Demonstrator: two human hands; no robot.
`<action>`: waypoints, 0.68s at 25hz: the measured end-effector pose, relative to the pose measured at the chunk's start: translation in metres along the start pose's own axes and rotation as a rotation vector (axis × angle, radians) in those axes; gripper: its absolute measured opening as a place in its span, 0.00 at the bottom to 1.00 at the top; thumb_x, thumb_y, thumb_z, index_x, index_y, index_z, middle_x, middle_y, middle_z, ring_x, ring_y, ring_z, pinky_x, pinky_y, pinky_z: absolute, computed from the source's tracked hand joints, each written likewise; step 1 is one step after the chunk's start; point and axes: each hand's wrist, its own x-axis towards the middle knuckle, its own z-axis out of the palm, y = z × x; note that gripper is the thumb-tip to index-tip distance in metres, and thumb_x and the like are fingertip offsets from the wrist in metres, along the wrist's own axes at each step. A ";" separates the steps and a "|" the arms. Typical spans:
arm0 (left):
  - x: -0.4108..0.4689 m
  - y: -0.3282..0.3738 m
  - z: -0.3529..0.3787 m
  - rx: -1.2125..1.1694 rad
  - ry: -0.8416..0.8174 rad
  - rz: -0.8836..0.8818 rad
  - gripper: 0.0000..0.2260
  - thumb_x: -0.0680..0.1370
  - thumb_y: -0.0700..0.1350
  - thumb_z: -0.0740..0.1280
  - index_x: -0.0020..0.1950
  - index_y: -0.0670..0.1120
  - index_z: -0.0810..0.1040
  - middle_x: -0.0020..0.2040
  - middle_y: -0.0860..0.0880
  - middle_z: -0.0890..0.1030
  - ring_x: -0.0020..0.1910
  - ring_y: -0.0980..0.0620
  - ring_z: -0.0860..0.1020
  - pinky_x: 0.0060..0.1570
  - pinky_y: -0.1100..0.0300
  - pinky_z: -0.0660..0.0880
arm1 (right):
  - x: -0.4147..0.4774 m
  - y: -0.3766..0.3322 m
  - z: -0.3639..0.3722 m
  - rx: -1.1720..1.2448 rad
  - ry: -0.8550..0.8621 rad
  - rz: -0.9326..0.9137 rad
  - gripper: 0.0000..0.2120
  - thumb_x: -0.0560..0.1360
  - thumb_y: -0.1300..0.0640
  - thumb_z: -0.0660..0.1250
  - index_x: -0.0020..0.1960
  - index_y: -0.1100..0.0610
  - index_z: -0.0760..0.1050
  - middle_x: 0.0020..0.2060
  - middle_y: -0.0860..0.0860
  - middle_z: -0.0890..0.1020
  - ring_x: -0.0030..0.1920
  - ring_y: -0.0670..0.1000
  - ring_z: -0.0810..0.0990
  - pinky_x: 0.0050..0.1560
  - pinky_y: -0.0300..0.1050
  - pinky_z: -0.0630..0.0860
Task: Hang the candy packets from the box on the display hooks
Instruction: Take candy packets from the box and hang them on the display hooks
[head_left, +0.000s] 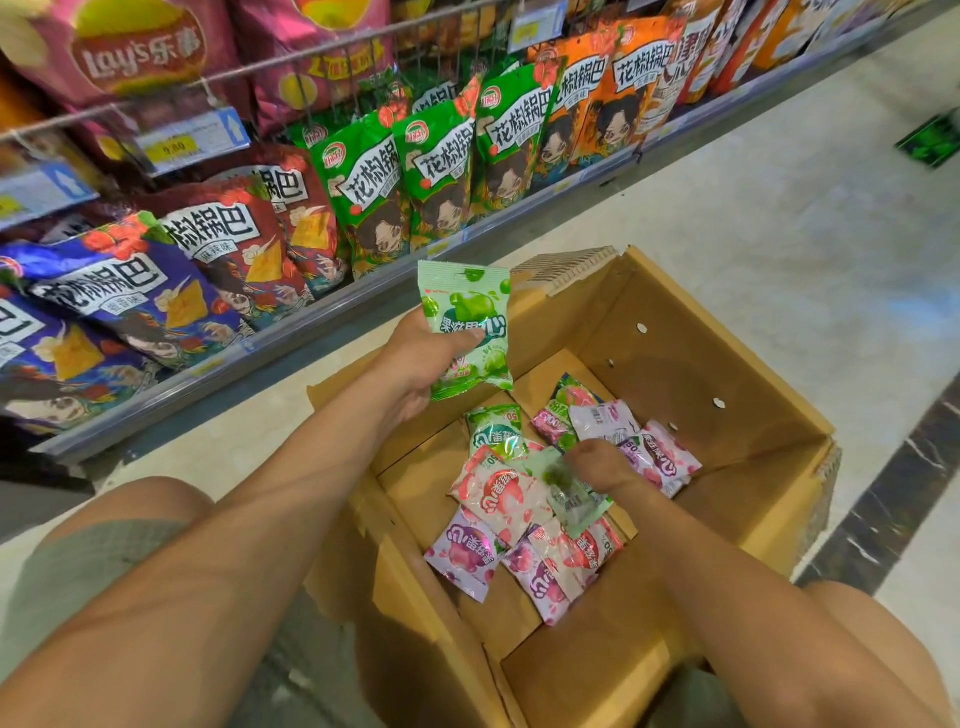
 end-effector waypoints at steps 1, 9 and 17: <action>0.000 0.000 0.000 0.000 -0.001 0.002 0.11 0.79 0.35 0.73 0.58 0.47 0.81 0.52 0.48 0.87 0.50 0.49 0.85 0.53 0.55 0.82 | 0.001 0.004 0.004 -0.058 -0.033 0.026 0.14 0.81 0.56 0.66 0.57 0.66 0.82 0.55 0.62 0.85 0.53 0.59 0.83 0.53 0.51 0.79; 0.003 0.000 0.000 0.012 -0.018 -0.004 0.12 0.79 0.35 0.72 0.61 0.45 0.81 0.52 0.48 0.87 0.48 0.50 0.86 0.45 0.58 0.83 | -0.004 -0.009 0.057 -0.120 -0.189 0.127 0.13 0.75 0.55 0.75 0.39 0.58 0.74 0.34 0.54 0.78 0.31 0.51 0.77 0.34 0.42 0.72; 0.009 -0.001 -0.002 0.022 -0.026 -0.012 0.10 0.78 0.34 0.73 0.54 0.49 0.81 0.54 0.45 0.87 0.51 0.46 0.86 0.52 0.51 0.83 | -0.004 -0.030 0.052 0.259 -0.002 -0.091 0.12 0.77 0.66 0.68 0.43 0.55 0.68 0.33 0.54 0.75 0.34 0.53 0.75 0.39 0.46 0.72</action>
